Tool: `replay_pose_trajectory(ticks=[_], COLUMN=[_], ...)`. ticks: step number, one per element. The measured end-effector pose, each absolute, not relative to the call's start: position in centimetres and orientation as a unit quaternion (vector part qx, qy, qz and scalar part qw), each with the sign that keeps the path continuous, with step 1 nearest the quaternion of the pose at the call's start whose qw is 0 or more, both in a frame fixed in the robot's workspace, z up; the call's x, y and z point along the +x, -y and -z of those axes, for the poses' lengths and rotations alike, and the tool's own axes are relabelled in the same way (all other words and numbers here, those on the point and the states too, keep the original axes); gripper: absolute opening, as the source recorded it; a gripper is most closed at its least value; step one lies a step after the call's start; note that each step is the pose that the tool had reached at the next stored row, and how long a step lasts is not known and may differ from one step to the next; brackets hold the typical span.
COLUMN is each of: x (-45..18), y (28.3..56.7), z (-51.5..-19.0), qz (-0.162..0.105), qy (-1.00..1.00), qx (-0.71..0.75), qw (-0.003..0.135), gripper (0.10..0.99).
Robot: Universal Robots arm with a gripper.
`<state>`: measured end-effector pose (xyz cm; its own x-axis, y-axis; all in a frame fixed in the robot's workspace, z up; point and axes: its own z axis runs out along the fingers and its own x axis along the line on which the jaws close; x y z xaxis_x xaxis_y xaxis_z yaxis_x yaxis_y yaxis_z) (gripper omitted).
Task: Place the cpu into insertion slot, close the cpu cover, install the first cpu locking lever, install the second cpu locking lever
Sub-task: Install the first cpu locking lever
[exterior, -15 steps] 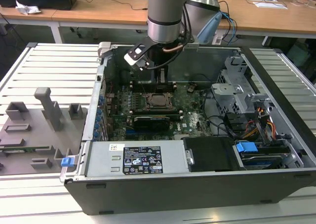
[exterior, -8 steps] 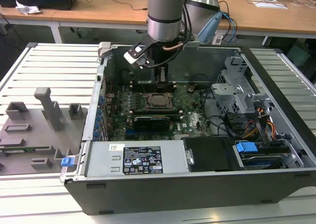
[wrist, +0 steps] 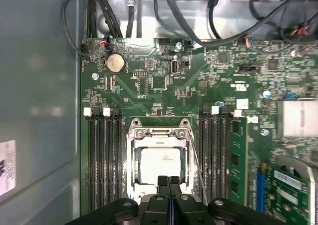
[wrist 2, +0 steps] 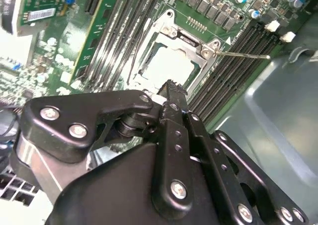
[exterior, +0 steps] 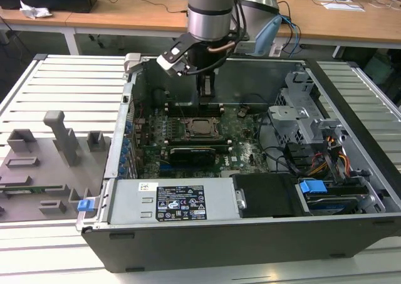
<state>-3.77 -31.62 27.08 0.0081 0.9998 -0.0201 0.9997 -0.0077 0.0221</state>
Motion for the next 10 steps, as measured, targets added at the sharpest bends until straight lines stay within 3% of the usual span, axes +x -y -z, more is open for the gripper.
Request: replay_pose_trajectory(ticks=[10], x=[-3.77], y=[31.62], z=[-28.08], qz=[0.002], qy=[-0.734], qx=[0.679], qw=[0.018], gripper=[0.106])
